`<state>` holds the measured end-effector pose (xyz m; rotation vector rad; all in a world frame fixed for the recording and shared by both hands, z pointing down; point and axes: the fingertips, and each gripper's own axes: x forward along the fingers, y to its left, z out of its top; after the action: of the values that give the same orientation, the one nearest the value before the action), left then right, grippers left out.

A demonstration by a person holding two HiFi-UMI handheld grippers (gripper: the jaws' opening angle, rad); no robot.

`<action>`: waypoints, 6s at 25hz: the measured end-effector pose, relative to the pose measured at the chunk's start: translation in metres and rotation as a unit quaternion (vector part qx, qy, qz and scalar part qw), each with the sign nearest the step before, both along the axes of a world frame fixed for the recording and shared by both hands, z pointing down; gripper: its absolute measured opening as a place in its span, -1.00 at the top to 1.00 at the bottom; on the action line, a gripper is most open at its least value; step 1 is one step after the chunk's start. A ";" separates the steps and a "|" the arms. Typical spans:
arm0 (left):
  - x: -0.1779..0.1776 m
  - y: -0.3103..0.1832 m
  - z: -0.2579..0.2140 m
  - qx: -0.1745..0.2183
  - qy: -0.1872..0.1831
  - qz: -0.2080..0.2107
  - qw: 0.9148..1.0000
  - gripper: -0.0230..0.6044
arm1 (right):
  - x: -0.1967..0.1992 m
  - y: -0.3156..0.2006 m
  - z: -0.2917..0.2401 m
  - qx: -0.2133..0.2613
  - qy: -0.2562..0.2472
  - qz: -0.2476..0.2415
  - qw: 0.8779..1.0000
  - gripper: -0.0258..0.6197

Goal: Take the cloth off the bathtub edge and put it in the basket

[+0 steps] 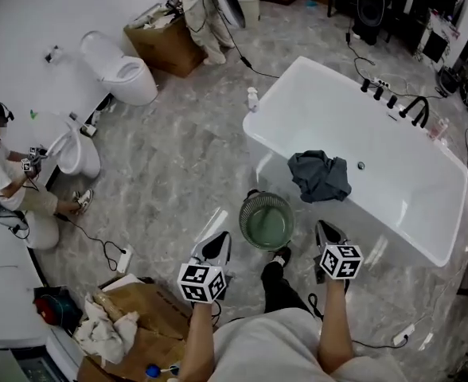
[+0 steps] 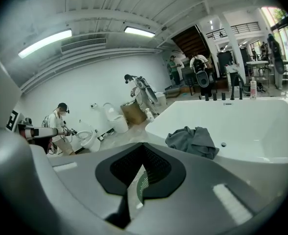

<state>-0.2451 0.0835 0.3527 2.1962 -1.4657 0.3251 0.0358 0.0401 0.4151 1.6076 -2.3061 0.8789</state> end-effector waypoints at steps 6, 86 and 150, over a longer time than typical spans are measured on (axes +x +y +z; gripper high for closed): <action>0.000 -0.087 0.004 -0.012 -0.016 0.018 1.000 0.75 | -0.008 -0.087 0.019 -0.013 -0.005 0.008 1.000 0.92; 0.120 -0.323 0.309 -0.114 0.026 0.426 0.897 0.75 | 0.084 -0.286 0.369 -0.218 0.498 -0.244 0.803 -0.42; 0.031 -0.235 0.474 -0.226 -0.011 0.377 0.898 0.75 | -0.168 -0.087 0.546 -0.269 0.146 0.046 0.951 0.19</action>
<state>-0.2139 -0.1516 0.8263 2.2502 -0.4011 0.8478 -0.1324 -0.0467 0.9607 1.4832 -1.6187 1.0853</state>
